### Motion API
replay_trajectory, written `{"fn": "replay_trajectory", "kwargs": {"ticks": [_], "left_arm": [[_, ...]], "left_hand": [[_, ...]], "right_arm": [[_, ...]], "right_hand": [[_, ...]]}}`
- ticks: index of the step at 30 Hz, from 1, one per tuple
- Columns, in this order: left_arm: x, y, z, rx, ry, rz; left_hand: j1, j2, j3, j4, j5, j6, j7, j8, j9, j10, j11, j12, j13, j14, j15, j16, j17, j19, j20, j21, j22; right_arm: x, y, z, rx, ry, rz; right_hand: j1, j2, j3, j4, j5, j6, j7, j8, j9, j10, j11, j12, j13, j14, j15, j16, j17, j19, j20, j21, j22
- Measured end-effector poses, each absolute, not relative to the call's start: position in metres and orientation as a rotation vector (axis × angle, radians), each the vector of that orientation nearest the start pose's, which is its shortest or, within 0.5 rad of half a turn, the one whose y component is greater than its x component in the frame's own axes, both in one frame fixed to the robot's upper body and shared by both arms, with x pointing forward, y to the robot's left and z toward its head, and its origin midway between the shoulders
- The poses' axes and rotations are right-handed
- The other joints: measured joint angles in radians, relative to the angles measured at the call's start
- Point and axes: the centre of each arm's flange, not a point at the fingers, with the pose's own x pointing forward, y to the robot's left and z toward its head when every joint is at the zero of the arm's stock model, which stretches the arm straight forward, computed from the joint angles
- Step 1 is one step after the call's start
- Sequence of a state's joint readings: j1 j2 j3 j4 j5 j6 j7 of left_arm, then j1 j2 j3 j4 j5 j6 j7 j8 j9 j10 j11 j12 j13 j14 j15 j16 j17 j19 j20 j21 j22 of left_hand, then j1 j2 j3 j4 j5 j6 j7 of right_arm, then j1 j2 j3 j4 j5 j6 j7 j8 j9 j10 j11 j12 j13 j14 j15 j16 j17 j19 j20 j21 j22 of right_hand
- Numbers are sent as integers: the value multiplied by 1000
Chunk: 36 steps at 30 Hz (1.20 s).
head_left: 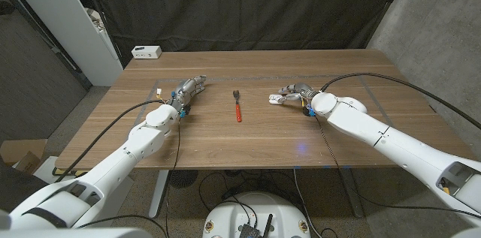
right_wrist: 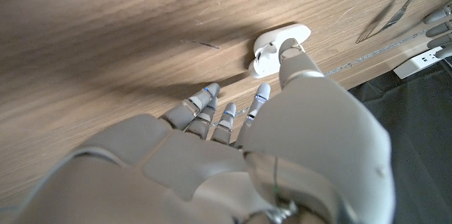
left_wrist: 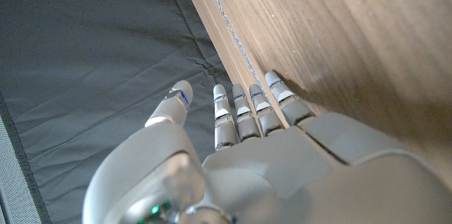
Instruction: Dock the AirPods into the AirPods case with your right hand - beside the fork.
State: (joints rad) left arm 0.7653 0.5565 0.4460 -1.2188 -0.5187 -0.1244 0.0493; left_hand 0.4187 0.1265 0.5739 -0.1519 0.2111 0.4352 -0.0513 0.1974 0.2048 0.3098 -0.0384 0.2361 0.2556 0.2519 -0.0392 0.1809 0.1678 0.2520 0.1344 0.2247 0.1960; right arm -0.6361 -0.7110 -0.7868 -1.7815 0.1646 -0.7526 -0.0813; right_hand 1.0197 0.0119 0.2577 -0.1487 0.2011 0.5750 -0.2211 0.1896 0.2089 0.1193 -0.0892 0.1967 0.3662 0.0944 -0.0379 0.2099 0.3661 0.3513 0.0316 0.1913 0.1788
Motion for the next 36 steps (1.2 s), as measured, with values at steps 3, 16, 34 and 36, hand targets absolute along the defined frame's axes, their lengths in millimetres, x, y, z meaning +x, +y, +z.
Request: {"fn": "replay_trajectory", "kwargs": {"ticks": [3, 16, 34, 36], "left_arm": [[682, 308, -50, 165, -406, -102], [683, 311, -50, 163, -405, -105], [682, 316, -50, 169, -406, -108], [681, 316, -50, 168, -406, -109]], "left_hand": [[0, 0, 0, 0, 0, 0, 0, 0, 0, 0, 0, 0, 0, 0, 0, 0, 0, 0, 0, 0, 0], [0, 0, 0, 0, 0, 0, 0, 0, 0, 0, 0, 0, 0, 0, 0, 0, 0, 0, 0, 0, -1], [0, 0, 0, 0, 0, 0, 0, 0, 0, -4, 4, 0, 0, 0, 0, 0, 0, 0, -1, 0, -1], [0, 0, -3, 3, 0, 0, 0, 0, 0, -4, 4, 0, 0, 0, 0, 0, 0, 0, -1, 0, -1]], "right_arm": [[634, -193, -47, -891, -54, 124], [633, -189, -49, -906, -63, 99], [633, -191, -48, -911, -61, 99], [633, -190, -48, -912, -63, 99]], "right_hand": [[0, 0, 0, 0, 7, 14, 1, 4, 0, 4, -4, 0, 0, 0, 0, 0, -5, -1, -1, 0, 0], [0, 21, 5, 5, 8, 112, 3, 35, -4, 42, -24, 18, -9, 22, 0, 12, -14, -5, -5, 5, -5], [-35, 83, 0, 31, 8, 228, 2, 55, -10, 98, -44, 33, -18, 44, 1, 34, -11, -5, -5, 12, -3], [-39, 86, 0, 31, 8, 244, 2, 58, -10, 108, -54, 37, -20, 50, -2, 38, -11, -5, -5, 12, -3]]}}
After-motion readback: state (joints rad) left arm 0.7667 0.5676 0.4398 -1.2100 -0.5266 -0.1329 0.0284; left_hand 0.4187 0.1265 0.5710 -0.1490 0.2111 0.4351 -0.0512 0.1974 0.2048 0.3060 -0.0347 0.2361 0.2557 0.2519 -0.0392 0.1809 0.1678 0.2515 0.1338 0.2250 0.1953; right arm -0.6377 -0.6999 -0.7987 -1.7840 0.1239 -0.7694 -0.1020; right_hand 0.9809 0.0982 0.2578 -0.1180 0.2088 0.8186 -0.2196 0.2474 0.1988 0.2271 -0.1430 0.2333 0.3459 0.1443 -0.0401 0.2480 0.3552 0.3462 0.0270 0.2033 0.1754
